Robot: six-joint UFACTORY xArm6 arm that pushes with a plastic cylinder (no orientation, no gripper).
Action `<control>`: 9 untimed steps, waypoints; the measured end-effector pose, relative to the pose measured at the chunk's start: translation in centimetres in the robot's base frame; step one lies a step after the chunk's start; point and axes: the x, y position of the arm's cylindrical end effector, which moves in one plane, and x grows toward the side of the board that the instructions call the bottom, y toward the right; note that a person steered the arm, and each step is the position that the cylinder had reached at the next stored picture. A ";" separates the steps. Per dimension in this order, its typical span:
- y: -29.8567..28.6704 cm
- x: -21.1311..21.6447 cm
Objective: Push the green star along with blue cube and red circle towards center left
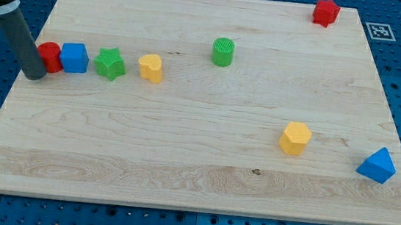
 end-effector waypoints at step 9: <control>15.3 -0.4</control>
